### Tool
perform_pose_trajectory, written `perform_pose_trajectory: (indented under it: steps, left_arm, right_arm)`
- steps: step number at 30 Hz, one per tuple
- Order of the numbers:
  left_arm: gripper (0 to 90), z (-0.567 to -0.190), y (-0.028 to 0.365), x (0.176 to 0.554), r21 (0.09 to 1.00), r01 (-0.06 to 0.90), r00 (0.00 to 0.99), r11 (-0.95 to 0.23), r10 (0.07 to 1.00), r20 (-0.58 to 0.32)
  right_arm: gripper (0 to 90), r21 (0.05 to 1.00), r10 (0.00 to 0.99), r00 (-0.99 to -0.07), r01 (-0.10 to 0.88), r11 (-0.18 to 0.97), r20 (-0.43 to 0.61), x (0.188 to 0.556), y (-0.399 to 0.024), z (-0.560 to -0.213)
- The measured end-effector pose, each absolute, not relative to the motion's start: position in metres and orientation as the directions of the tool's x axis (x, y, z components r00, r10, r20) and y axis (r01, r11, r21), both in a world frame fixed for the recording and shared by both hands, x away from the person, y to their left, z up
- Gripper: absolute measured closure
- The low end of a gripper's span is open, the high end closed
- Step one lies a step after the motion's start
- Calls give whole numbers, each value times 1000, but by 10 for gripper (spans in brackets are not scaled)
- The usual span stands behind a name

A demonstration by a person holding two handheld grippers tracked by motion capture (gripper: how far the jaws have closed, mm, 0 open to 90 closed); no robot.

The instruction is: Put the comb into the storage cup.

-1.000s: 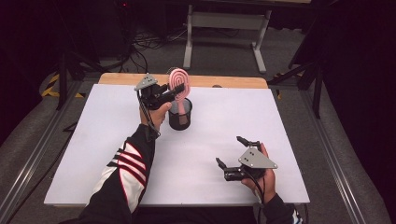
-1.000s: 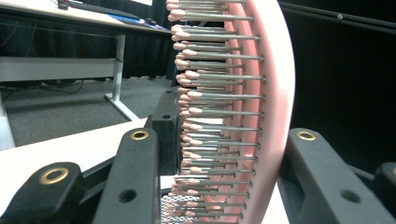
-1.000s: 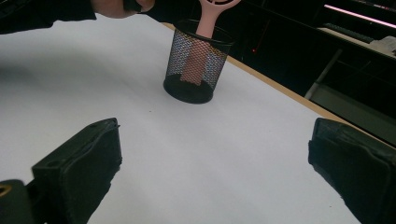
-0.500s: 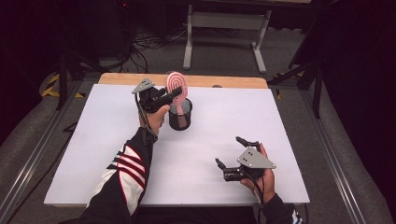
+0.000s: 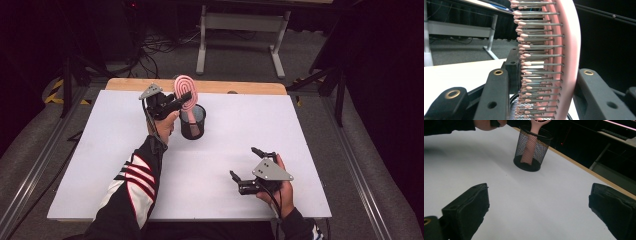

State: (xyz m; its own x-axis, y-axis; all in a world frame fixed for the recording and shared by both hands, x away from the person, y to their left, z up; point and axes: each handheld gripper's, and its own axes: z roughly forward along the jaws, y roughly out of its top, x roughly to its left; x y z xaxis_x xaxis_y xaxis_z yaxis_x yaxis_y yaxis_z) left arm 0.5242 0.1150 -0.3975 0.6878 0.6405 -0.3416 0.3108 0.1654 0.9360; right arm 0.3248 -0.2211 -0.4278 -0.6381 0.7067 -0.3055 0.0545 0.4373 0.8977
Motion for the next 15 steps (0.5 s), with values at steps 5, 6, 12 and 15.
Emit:
perform_pose_trajectory:
  steps: [5, 6, 12, 15]
  left_arm:
    - [618, -400, 118, 527, 934, 319, 674, 163, 654, -344]
    - [617, -401, 119, 527, 932, 321, 670, 167, 656, -348]
    - [614, -404, 123, 529, 927, 329, 659, 179, 660, -361]
    - [614, -406, 126, 530, 921, 339, 651, 191, 659, -377]
  right_arm:
    - [41, 898, 706, -636, 48, 438, -311, 324, -220, -428]
    - [41, 897, 706, -636, 49, 440, -312, 324, -220, -428]
    - [41, 896, 705, -637, 50, 441, -312, 324, -220, -428]
    - [41, 894, 702, -638, 50, 446, -315, 324, -219, -428]
